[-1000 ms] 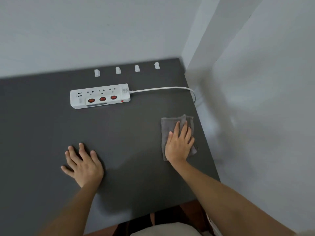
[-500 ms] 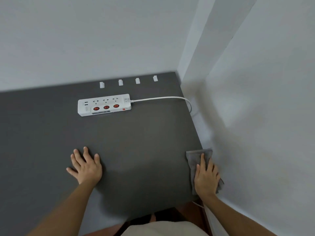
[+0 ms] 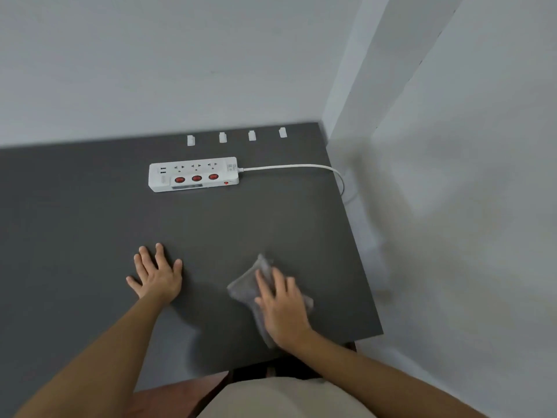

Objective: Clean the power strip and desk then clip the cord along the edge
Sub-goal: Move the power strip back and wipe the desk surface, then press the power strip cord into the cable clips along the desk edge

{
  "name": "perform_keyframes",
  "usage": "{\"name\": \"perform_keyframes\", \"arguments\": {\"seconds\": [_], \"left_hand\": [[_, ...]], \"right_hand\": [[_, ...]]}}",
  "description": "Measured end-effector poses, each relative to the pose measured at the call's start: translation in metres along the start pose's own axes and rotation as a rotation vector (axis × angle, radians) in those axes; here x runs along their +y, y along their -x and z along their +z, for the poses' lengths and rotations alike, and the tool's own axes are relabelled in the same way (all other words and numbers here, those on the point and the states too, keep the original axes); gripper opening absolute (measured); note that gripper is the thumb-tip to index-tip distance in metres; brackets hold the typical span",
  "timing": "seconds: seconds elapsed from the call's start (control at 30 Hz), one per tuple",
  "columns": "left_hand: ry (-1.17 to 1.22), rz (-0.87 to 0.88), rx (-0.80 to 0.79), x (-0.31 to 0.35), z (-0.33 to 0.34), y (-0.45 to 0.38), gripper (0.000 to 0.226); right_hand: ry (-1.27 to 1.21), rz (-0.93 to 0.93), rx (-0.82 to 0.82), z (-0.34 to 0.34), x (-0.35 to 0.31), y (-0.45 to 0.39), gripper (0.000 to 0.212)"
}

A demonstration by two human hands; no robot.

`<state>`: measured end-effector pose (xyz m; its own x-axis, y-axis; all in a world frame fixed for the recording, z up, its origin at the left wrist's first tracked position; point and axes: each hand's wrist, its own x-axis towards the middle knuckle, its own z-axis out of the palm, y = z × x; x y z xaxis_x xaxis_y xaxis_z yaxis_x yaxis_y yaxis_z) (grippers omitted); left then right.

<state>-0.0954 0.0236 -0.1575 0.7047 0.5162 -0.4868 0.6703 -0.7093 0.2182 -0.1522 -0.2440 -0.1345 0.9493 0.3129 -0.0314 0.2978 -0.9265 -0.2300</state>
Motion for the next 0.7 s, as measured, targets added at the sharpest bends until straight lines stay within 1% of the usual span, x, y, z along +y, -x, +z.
{"name": "perform_keyframes", "arguments": {"seconds": [0.03,0.07,0.1,0.17,0.23,0.33,0.4,0.47,0.57,0.6,0.63,0.7], "left_hand": [[-0.012,0.002,-0.009,-0.001,0.000,-0.001,0.063],[-0.018,0.004,-0.015,-0.002,0.000,-0.002,0.064],[-0.020,0.007,-0.017,-0.002,0.001,-0.003,0.064],[-0.023,0.011,-0.016,-0.002,0.002,-0.003,0.064],[-0.027,0.009,-0.012,-0.002,0.003,-0.001,0.064],[-0.014,0.006,0.003,0.000,0.003,-0.001,0.064],[-0.006,-0.008,-0.006,0.001,0.001,0.000,0.064],[0.032,-0.025,-0.002,0.006,-0.002,0.002,0.064],[0.149,-0.020,0.096,0.026,-0.009,0.005,0.063],[0.155,0.012,0.133,0.036,-0.013,0.005,0.063],[0.143,0.057,0.158,0.047,-0.017,0.003,0.065],[0.101,0.165,0.178,0.076,-0.026,-0.003,0.068]], "right_hand": [[0.037,-0.035,-0.078,0.011,0.000,0.009,0.051],[0.067,-0.033,-0.116,0.017,0.008,0.016,0.050],[0.082,0.018,-0.130,0.022,0.022,0.022,0.049],[0.094,0.214,-0.129,0.019,0.055,0.028,0.052],[0.118,0.393,-0.079,0.012,0.085,0.030,0.056],[0.094,0.528,-0.080,0.004,0.108,0.026,0.059],[0.069,0.541,-0.068,0.000,0.110,0.026,0.060],[0.000,0.504,-0.002,-0.012,0.107,0.025,0.057],[-0.158,0.336,0.178,-0.047,0.112,0.009,0.051],[-0.191,0.307,0.235,-0.060,0.121,-0.005,0.051],[-0.218,0.315,0.288,-0.070,0.132,-0.023,0.051],[-0.247,0.371,0.371,-0.086,0.158,-0.068,0.051]]}}
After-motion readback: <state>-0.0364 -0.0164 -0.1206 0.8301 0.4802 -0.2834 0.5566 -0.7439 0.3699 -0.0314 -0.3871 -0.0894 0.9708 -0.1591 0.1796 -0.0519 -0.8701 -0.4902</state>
